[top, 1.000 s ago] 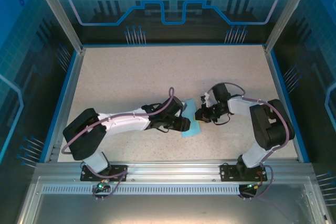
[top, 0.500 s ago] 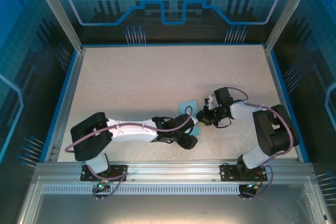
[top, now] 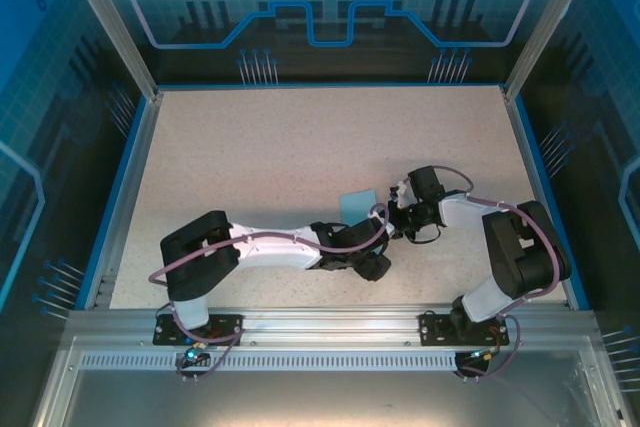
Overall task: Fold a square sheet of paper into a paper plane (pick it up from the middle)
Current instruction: Third fold the triangle at the center of the table.
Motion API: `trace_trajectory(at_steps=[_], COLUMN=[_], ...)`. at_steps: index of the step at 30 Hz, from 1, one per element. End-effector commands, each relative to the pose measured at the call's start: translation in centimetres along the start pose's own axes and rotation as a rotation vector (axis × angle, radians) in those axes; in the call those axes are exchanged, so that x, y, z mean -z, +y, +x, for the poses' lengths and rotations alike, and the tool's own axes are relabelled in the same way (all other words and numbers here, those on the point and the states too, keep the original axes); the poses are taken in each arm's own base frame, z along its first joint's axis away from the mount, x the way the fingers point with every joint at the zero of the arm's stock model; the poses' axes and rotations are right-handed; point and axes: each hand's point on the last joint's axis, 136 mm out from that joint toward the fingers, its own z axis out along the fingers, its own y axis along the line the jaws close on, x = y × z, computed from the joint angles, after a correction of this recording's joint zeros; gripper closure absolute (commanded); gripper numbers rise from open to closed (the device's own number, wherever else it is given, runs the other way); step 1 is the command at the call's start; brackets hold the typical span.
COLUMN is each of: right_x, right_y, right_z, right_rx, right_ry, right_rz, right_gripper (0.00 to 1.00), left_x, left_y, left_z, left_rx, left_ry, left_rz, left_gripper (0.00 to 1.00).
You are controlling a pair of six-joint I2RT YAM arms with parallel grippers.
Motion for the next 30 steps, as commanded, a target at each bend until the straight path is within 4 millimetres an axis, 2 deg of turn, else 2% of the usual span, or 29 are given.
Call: trace_trajectory(at_steps=[1, 9, 17, 20, 25, 28, 30], right_x=[0.2, 0.2, 0.2, 0.2, 0.4, 0.5, 0.5], right_y=[0.3, 0.4, 0.3, 0.2, 0.2, 0.0, 0.0], right_z=[-0.3, -0.4, -0.2, -0.2, -0.2, -0.2, -0.2], right_rx=[-0.007, -0.006, -0.009, -0.007, -0.003, -0.002, 0.001], right_ry=[-0.004, -0.001, 0.001, 0.0, -0.004, -0.007, -0.006], right_rz=[-0.012, -0.013, -0.01, -0.009, -0.002, 0.01, 0.011], right_gripper=[0.91, 0.91, 0.91, 0.9, 0.9, 0.9, 0.89], left_x=[-0.3, -0.8, -1.5, -1.4, -1.0, -0.4, -0.1], left_y=[0.5, 0.5, 0.5, 0.9, 1.8, 1.8, 1.8], left_z=[-0.4, -1.3, -0.7, -0.7, -0.9, -1.1, -1.2], left_rx=[-0.008, 0.017, 0.024, 0.04, 0.058, 0.063, 0.063], left_ry=[-0.02, -0.059, -0.045, -0.052, -0.072, -0.088, -0.094], left_rz=[-0.061, -0.082, -0.088, -0.111, -0.152, -0.149, -0.141], left_gripper=[0.26, 0.27, 0.26, 0.31, 0.45, 0.49, 0.55])
